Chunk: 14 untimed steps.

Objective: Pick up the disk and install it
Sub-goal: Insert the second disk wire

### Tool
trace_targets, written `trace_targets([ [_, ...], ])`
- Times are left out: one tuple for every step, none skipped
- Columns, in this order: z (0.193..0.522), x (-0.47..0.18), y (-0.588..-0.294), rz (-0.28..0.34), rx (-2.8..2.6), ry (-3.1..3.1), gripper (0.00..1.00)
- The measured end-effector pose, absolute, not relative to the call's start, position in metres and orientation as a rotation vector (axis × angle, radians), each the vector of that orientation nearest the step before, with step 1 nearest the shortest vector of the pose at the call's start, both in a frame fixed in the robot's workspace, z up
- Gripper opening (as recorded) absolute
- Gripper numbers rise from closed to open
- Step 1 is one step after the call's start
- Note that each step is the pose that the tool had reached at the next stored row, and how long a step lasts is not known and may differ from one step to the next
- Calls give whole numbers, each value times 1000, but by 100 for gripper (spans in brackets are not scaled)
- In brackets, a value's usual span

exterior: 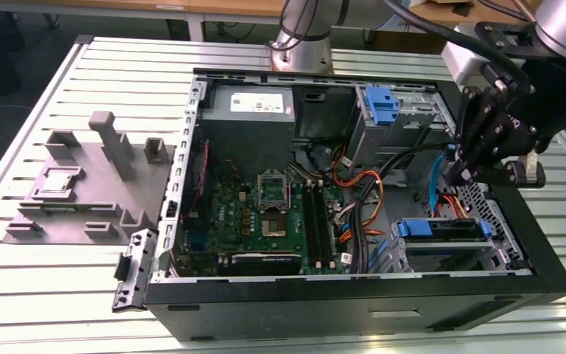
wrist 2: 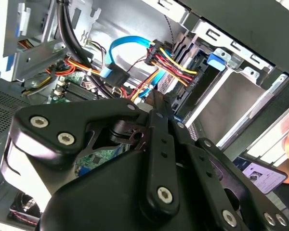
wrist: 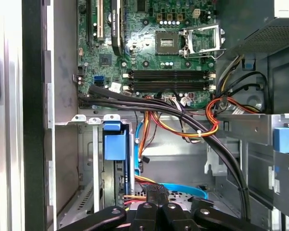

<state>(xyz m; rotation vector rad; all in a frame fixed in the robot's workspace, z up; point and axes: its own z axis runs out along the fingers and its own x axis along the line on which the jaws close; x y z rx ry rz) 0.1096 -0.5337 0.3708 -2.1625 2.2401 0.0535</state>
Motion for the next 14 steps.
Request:
trace_targets([
  [372,110,-533,53,-2163,2240,10],
  [373,110,-532,52,-2163,2241,10],
  [374,110,-531,52,-2163,2241,10],
  [375,110,-530,51,-2163,2241,10],
  [376,110,-529,51,-2164,2241,10],
  [377,110,-528,50,-2164,2242,10],
  [378,110,-527,49,-2164,2242,10],
  [379,110,-526,48,-2165,2243,10],
  [379,110,-524,47,-2166,2243,10],
  [380,110,-523,45,-2166,2244,10],
  [381,110,-521,43,-2167,2245,10],
  [381,110,-519,41,-2168,2246,10],
  [381,110,-517,39,-2169,2247,10],
  [381,110,-515,38,-2169,2247,10],
])
